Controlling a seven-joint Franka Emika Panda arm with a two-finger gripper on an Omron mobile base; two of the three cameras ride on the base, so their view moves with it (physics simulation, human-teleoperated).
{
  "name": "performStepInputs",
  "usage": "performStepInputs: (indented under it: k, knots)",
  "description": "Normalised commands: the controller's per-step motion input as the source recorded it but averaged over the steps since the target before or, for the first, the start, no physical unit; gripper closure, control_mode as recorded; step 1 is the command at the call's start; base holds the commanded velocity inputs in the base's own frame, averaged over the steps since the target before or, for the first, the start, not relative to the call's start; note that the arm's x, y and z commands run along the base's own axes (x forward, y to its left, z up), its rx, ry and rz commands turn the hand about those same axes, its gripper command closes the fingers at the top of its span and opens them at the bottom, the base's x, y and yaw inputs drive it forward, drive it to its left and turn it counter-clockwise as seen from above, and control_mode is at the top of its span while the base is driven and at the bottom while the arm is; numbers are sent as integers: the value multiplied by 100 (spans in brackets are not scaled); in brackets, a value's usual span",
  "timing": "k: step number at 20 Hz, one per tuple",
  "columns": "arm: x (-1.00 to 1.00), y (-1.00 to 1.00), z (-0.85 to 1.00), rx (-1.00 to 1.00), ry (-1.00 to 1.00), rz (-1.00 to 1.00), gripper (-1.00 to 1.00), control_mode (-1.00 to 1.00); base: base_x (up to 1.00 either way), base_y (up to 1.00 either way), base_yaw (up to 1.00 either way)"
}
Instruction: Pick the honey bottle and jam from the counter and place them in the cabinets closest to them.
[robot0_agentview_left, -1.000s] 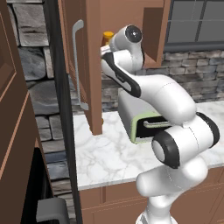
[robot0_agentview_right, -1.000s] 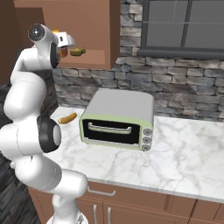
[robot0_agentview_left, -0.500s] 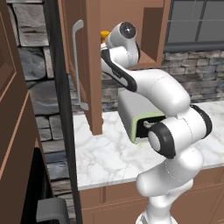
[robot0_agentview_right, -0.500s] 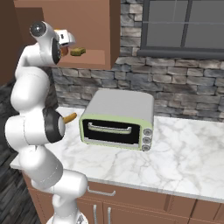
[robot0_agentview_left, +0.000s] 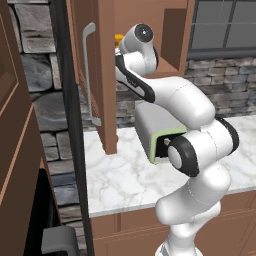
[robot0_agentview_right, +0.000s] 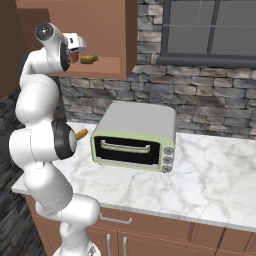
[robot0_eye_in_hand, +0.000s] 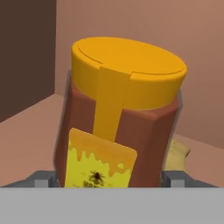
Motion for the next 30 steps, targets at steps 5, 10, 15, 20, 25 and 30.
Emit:
performStepInputs:
  k: [5, 10, 15, 20, 25, 30]
  knots:
    - [0, 0, 0, 0, 0, 0, 100, -100, 0, 0, 0]
    - [0, 0, 0, 0, 0, 0, -100, -100, 0, 0, 0]
    - [0, 0, 0, 0, 0, 0, -100, -100, 0, 0, 0]
    - [0, 0, 0, 0, 0, 0, -100, -100, 0, 0, 0]
    - [-4, 0, 0, 0, 3, 0, -100, -100, 0, 0, 0]
    - [-36, -2, 0, 0, 10, 0, -100, -100, 0, 0, 0]
